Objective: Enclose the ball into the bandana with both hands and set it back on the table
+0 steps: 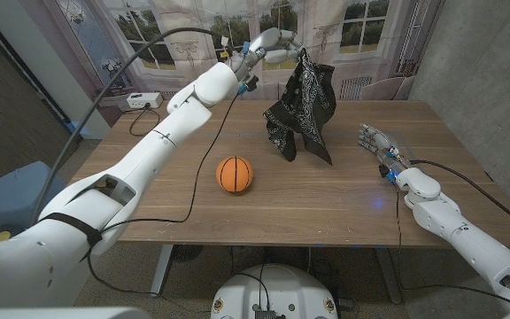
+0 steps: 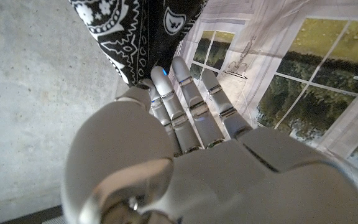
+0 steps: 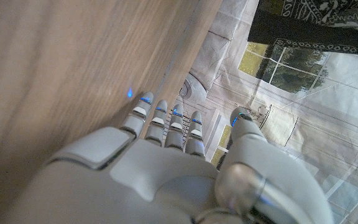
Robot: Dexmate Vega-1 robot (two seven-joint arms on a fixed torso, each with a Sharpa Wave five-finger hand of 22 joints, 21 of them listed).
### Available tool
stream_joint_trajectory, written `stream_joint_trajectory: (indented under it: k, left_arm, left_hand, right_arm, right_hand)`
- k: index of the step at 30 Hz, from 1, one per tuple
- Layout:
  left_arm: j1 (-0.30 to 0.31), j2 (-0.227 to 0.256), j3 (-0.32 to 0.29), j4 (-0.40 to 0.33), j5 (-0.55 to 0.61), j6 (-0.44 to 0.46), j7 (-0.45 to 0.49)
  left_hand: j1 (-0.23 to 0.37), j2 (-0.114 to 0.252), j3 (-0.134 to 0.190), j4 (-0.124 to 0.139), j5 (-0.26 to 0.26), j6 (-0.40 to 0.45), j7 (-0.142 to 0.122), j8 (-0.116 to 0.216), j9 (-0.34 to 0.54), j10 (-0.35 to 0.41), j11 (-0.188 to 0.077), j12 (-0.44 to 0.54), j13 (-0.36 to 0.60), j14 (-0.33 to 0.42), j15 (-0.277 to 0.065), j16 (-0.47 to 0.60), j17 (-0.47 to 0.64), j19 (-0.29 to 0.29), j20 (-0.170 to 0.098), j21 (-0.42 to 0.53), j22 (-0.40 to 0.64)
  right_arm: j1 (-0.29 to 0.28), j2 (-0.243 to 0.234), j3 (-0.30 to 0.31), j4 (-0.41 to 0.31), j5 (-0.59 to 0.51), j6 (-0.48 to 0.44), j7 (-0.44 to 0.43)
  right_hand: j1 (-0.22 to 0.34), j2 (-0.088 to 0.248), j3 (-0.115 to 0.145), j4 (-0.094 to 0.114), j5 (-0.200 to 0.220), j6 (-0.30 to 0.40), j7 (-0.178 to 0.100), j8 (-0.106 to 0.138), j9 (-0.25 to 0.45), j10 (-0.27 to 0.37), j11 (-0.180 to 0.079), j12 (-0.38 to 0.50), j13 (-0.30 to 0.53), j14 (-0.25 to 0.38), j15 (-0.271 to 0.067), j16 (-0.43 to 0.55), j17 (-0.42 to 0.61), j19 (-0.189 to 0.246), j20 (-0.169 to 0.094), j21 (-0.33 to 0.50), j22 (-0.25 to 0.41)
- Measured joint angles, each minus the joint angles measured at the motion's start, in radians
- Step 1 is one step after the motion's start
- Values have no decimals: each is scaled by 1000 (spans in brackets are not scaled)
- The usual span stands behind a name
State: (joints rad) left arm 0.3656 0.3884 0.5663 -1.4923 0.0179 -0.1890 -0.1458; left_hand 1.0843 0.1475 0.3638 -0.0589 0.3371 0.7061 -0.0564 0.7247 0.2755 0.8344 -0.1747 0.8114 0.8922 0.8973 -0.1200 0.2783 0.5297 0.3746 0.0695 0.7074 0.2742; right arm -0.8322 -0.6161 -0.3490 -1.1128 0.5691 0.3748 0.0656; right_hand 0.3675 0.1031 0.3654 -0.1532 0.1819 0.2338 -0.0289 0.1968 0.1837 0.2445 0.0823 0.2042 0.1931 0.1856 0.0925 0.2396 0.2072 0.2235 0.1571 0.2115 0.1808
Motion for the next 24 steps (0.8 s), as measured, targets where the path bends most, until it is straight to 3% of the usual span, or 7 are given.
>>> stream_joint_trajectory:
  k: [2, 4, 10, 14, 19, 23, 24]
  left_arm:
    - [0, 0, 0, 0, -66, -5, -7]
    - [-15, -24, -22, 53, -147, -10, -6]
    - [-18, -39, -34, 73, -285, -14, 45]
    - [-19, -42, -36, 77, -324, -15, 71]
    - [-34, -53, -37, 102, -364, -15, 80]
    - [-34, -53, -37, 102, -369, -14, 96]
    - [-43, -54, -33, 107, -361, -10, 110]
  left_hand:
    - [0, 0, 0, 0, 0, -2, 1, 5, 0, -2, 1, 0, 0, 2, -2, -3, -3, -4, -4, 0, -1]
    - [0, 0, 0, 0, 0, -2, 1, 5, 0, -3, 0, 0, 0, 2, -2, -7, -6, -5, -5, 4, -1]
    - [-10, 0, 0, 8, 9, -4, 0, 5, 5, -5, 1, 0, -3, 2, -2, -20, -17, -5, -5, 8, -6]
    - [-14, 0, 0, 8, 10, -7, -1, 5, 27, -7, -1, 0, -4, 2, -1, -30, -24, -5, -5, 11, -10]
    - [-13, 0, 3, 11, 10, -7, -1, 5, 27, -7, -3, 0, -8, 2, -1, -38, -32, -5, -5, 14, -14]
    - [-13, 0, 4, 12, 10, -8, -2, 5, 27, -6, -4, 0, -8, 2, -1, -42, -38, -5, -5, 18, -16]
    - [-13, 0, 4, 12, 10, -8, -2, 5, 27, -6, -4, 0, -8, 2, -1, -42, -39, -5, -5, 18, -18]
  right_arm:
    - [0, 1, 1, 1, 0, 0, 0]
    - [0, 4, 3, 4, 1, 17, 0]
    - [-10, 9, 7, -4, -14, 46, -27]
    - [-20, 9, 8, -26, -24, 52, -42]
    - [-33, 4, 9, -60, -106, 85, -142]
    - [-37, 2, 9, -78, -106, 85, -142]
    - [-38, 2, 9, -83, -149, 99, -190]
  right_hand:
    - [0, 0, 0, 0, 0, 0, 0, 0, 0, 0, 0, 0, 0, 0, 0, 0, 0, 0, 0, 0, 0]
    - [0, 0, 0, 0, 0, 0, 0, 0, 0, 0, 0, 0, 0, 0, 0, 0, 0, 0, 0, 0, 0]
    - [11, 7, 0, 0, 0, 0, 0, 0, 0, 12, -4, 0, 0, 12, -11, 0, 0, 11, -10, 0, 0]
    - [24, 14, 0, 0, 0, 21, -2, 0, 0, 24, -5, 2, 0, 30, -15, 8, 0, 30, -15, 1, 0]
    - [32, 13, 5, -5, 0, 30, -4, 0, 0, 35, -9, 8, 0, 49, -23, 12, 0, 45, -12, 8, 0]
    - [40, 16, 6, -6, 0, 31, -5, 0, 0, 35, -9, 8, 0, 49, -23, 12, 0, 52, -16, 8, 0]
    - [41, 15, 6, -6, 0, 32, -4, 1, 0, 35, -9, 8, 0, 49, -24, 12, 0, 52, -16, 8, 0]
